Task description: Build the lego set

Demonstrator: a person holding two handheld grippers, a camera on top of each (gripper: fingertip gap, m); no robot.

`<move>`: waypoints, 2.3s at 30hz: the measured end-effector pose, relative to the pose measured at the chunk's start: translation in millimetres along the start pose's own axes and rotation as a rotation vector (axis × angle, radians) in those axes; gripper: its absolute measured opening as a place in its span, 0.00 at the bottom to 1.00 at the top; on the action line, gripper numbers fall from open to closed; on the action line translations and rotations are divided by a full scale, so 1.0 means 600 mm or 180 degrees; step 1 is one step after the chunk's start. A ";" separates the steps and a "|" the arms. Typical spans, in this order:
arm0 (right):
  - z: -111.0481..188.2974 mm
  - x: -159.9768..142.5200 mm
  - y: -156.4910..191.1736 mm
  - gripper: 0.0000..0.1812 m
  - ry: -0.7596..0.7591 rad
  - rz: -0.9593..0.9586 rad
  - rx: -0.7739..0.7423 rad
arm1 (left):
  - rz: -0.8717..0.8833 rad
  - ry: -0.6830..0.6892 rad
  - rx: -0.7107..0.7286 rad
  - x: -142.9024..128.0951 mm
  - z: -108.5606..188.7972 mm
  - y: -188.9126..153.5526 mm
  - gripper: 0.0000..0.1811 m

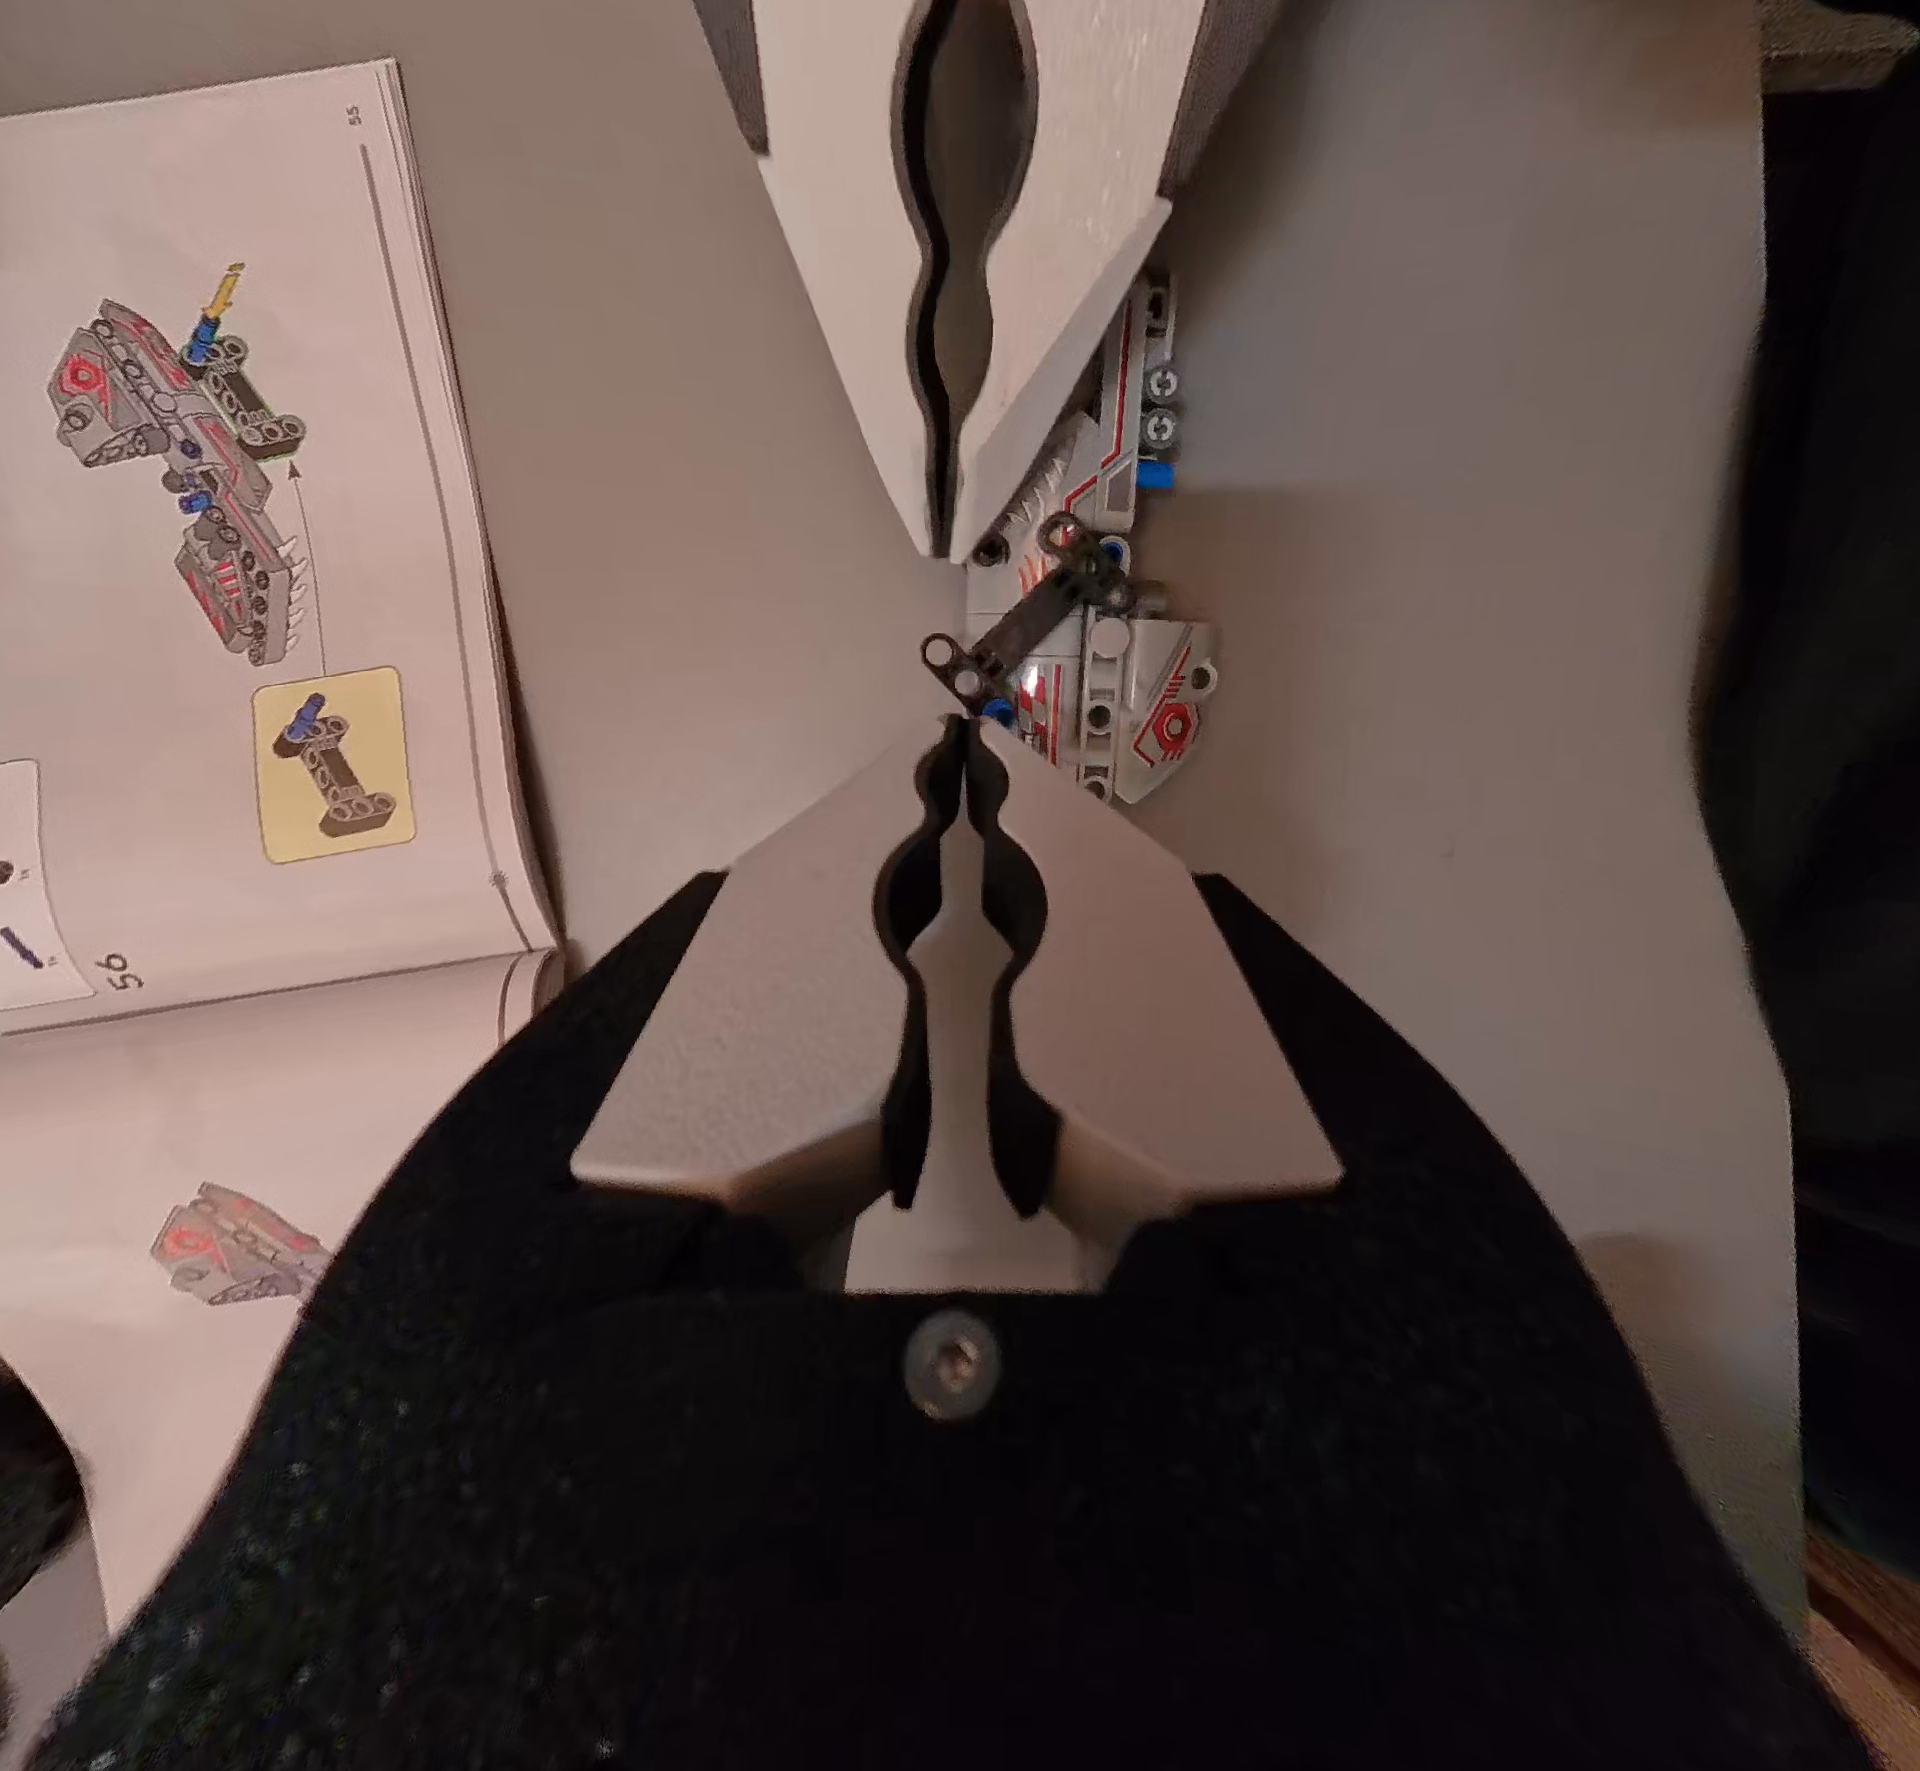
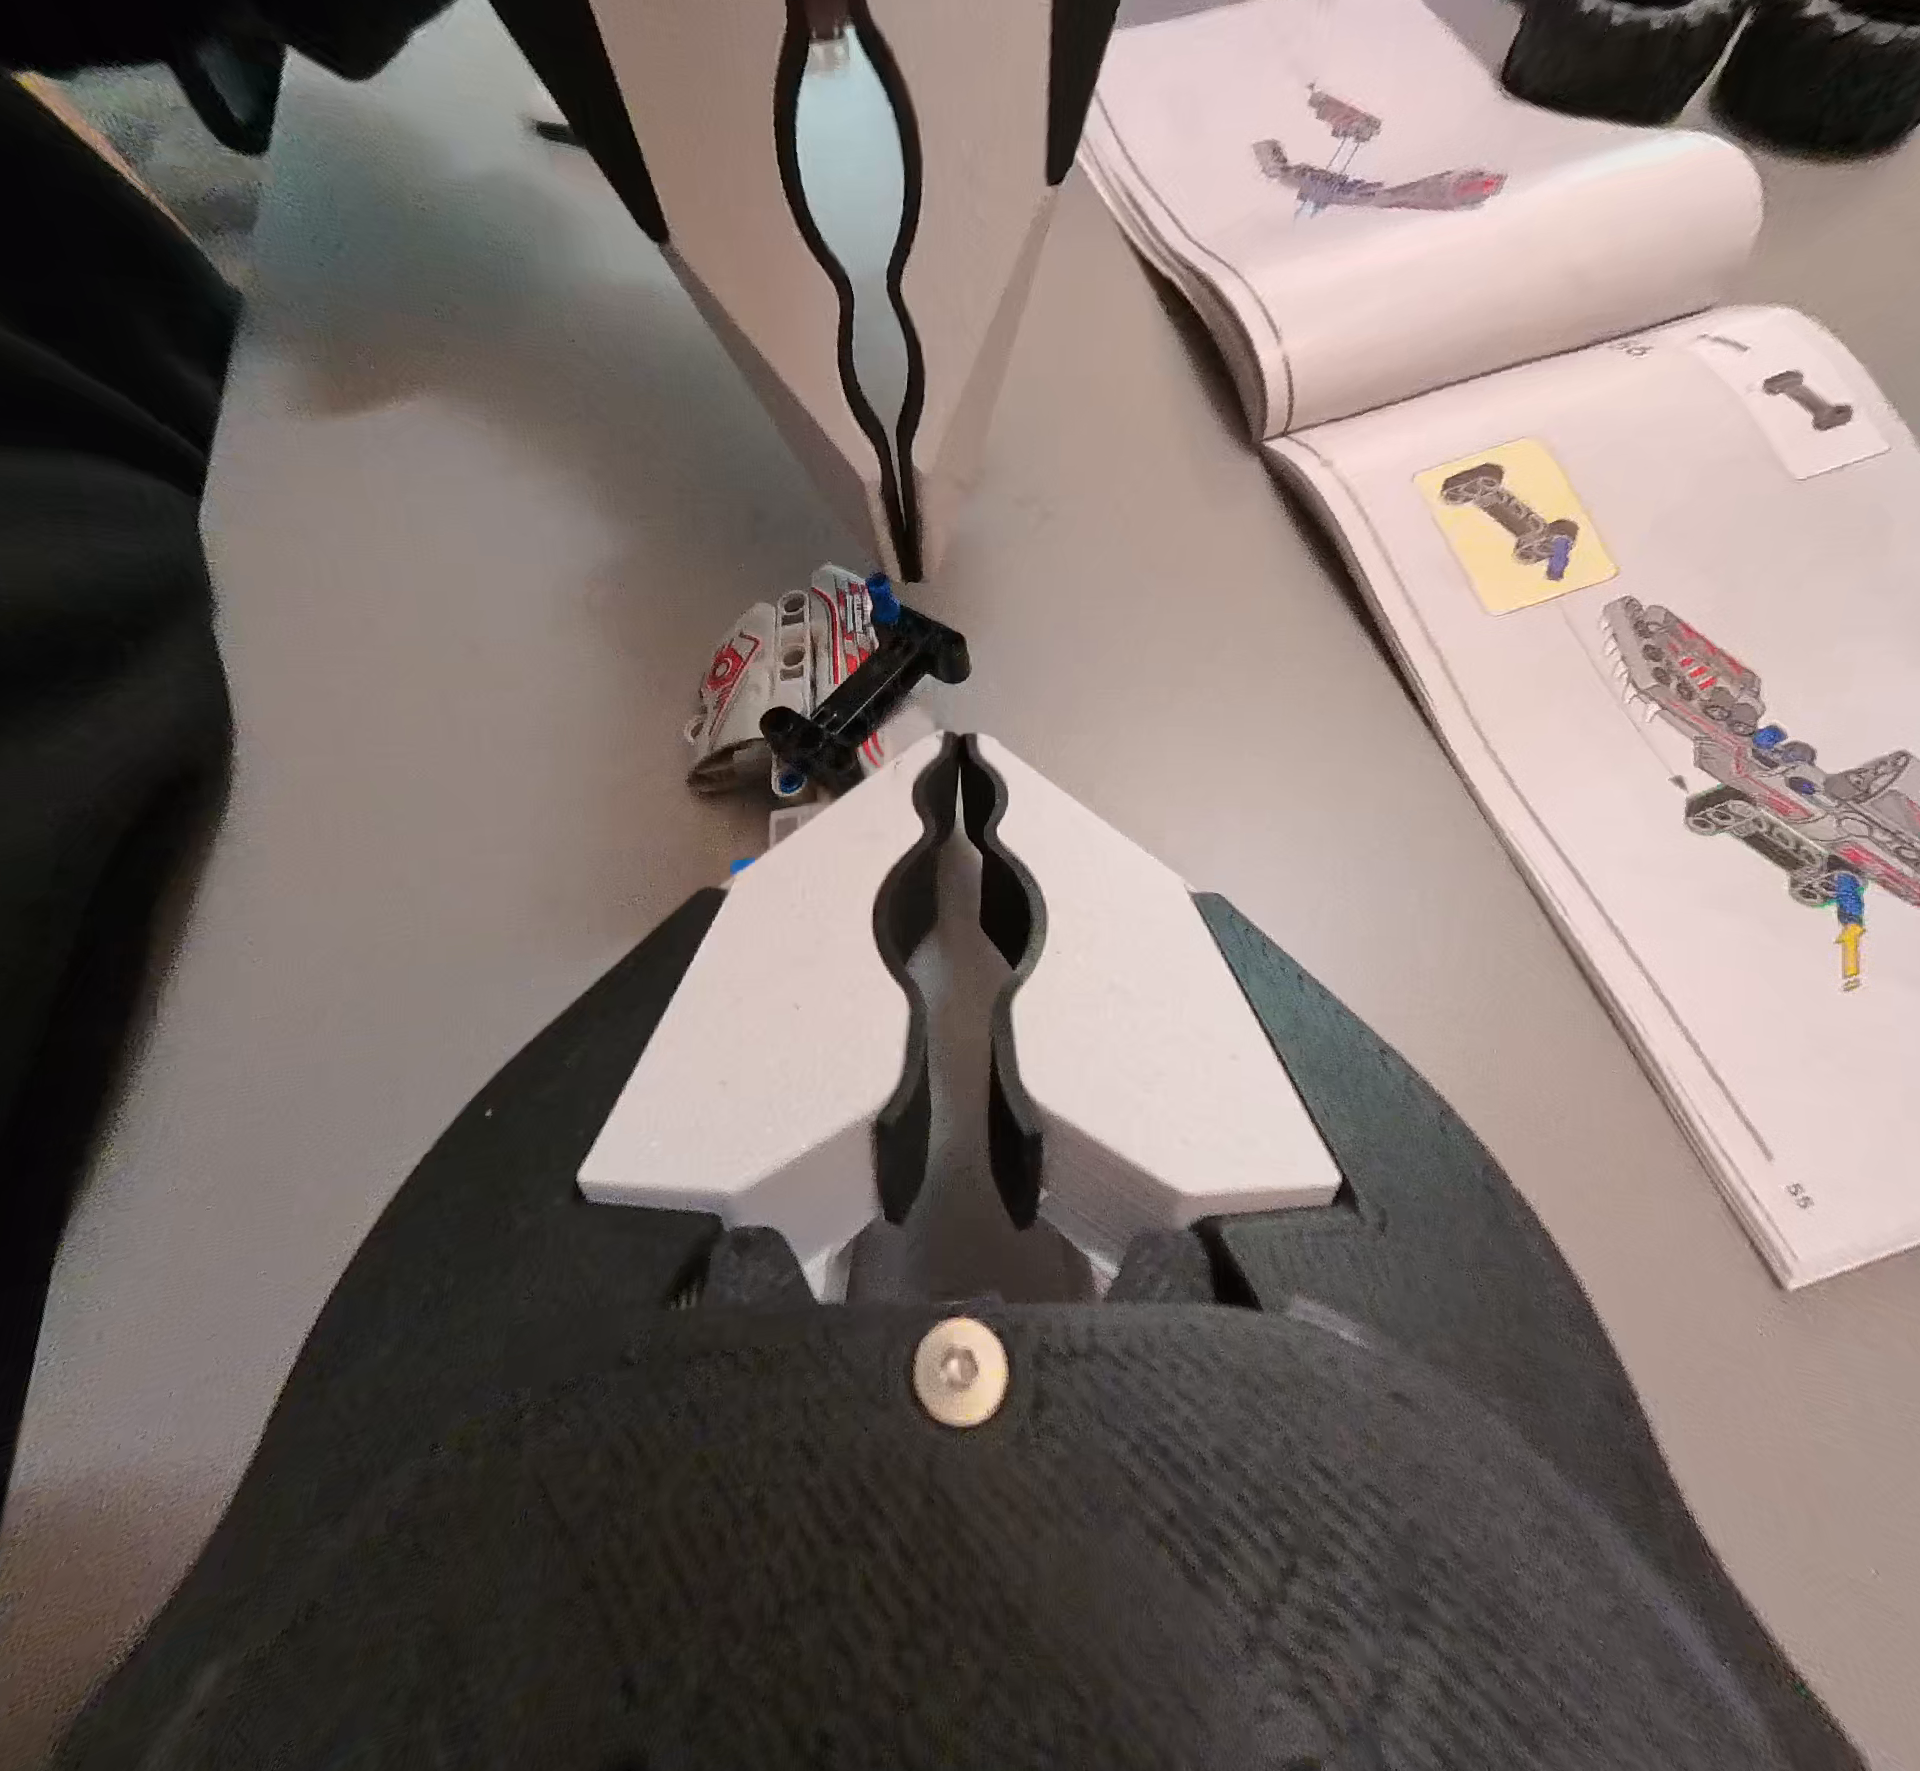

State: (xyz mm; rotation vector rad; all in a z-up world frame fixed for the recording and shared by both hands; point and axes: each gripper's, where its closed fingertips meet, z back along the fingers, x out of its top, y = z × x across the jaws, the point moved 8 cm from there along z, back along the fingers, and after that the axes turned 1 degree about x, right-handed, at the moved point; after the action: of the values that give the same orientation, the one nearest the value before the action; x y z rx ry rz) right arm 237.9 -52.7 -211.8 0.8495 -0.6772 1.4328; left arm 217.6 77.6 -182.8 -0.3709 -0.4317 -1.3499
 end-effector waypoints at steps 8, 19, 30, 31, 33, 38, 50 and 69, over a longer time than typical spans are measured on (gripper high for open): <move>0.025 0.001 -0.003 0.15 -0.0320 -0.0282 0.0233 | -0.0503 -0.0223 0.0083 0.017 0.006 -0.006 0.08; 0.006 -0.011 0.007 0.16 0.0019 -0.0264 0.0402 | -0.0715 0.0285 -0.0203 0.031 -0.036 -0.009 0.04; 0.008 -0.013 -0.001 0.16 0.0008 -0.0361 0.0262 | 0.0519 0.0049 0.0321 0.020 -0.021 -0.001 0.03; 0.008 -0.013 -0.002 0.17 0.0006 -0.0360 0.0241 | 0.0653 0.0039 0.0341 0.019 -0.021 -0.003 0.03; 0.007 -0.011 -0.006 0.19 0.0004 -0.0311 0.0140 | 0.0802 0.0085 0.0434 0.017 -0.024 -0.007 0.03; 0.007 -0.006 -0.009 0.21 -0.0076 -0.0250 0.0133 | 0.1016 0.0096 0.0629 0.016 -0.031 -0.015 0.03; -0.007 0.006 -0.032 0.17 0.0281 0.0095 0.0889 | 0.1062 0.0071 0.0758 0.022 -0.035 -0.028 0.03; -0.004 0.008 -0.025 0.12 -0.0010 0.0361 0.1154 | 0.1276 -0.0271 0.0271 0.011 -0.032 -0.033 0.09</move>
State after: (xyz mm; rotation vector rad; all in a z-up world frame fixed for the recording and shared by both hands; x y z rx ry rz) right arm 252.6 -47.3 -210.4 1.1073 -0.4792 1.6865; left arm 200.7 59.0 -195.7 -0.4204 -0.4564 -0.9259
